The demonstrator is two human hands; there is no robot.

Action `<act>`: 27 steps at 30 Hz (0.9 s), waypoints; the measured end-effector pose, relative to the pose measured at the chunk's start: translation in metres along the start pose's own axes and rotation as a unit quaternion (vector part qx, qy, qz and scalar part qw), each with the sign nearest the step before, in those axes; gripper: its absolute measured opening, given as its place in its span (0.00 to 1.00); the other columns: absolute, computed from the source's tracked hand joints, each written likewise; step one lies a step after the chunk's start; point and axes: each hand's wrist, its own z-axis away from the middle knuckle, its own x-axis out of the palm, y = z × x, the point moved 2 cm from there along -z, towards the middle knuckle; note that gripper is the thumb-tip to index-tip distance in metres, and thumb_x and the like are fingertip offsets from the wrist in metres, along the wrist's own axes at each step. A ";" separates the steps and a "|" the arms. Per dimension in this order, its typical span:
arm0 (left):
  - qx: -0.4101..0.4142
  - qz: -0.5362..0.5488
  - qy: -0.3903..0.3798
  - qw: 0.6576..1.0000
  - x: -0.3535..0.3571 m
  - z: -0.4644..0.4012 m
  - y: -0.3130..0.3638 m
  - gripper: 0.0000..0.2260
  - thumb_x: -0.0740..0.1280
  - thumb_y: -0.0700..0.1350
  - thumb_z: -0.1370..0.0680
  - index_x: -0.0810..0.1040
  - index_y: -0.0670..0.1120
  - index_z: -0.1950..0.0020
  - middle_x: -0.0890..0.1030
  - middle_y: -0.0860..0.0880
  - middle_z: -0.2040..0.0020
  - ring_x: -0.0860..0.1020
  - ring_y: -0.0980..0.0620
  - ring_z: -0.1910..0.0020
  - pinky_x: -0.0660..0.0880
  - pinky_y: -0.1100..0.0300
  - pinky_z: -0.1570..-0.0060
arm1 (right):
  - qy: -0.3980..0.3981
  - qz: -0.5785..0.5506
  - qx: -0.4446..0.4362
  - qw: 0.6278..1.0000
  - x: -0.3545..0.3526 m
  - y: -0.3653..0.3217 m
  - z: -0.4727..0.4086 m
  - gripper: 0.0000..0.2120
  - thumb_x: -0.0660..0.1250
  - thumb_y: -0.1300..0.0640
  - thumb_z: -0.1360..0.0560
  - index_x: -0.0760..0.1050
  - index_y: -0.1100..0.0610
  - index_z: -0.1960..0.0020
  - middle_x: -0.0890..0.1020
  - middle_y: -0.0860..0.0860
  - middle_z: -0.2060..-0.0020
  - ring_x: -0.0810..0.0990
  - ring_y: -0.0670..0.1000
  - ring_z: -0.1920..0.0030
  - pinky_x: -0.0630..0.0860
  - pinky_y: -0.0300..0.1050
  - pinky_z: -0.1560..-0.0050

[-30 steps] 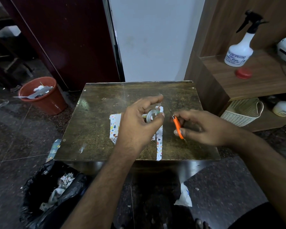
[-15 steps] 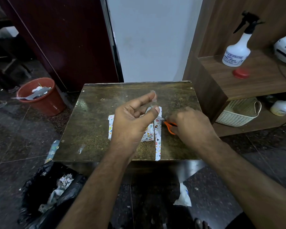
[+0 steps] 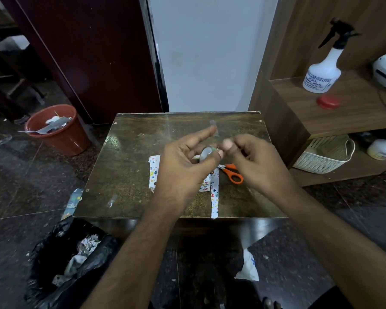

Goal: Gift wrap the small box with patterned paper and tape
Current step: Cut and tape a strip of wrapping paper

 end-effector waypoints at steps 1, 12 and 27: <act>0.003 -0.012 -0.008 1.000 0.000 0.000 -0.001 0.23 0.74 0.32 0.24 0.80 0.44 0.30 0.87 0.53 0.45 0.86 0.55 0.49 0.82 0.60 0.47 | -0.007 -0.108 0.023 0.994 -0.002 -0.006 0.001 0.16 0.62 0.41 0.17 0.81 0.48 0.56 0.83 0.49 0.62 0.82 0.49 0.59 0.78 0.48 0.59; 0.034 -0.075 -0.050 0.995 0.006 0.000 -0.010 0.28 0.75 0.31 0.25 0.76 0.44 0.26 0.77 0.52 0.28 0.76 0.59 0.29 0.75 0.48 0.30 | -0.080 -0.274 0.025 0.958 -0.005 0.000 0.001 0.06 0.71 0.56 0.20 0.85 0.57 0.48 0.87 0.57 0.54 0.84 0.63 0.51 0.79 0.57 0.48; 0.051 -0.103 -0.055 0.992 0.008 0.003 -0.004 0.31 0.77 0.34 0.26 0.74 0.47 0.25 0.75 0.57 0.27 0.75 0.62 0.30 0.74 0.57 0.30 | -0.061 -0.214 0.001 0.975 -0.014 0.008 -0.002 0.08 0.71 0.55 0.21 0.84 0.57 0.44 0.87 0.51 0.51 0.86 0.53 0.48 0.82 0.48 0.46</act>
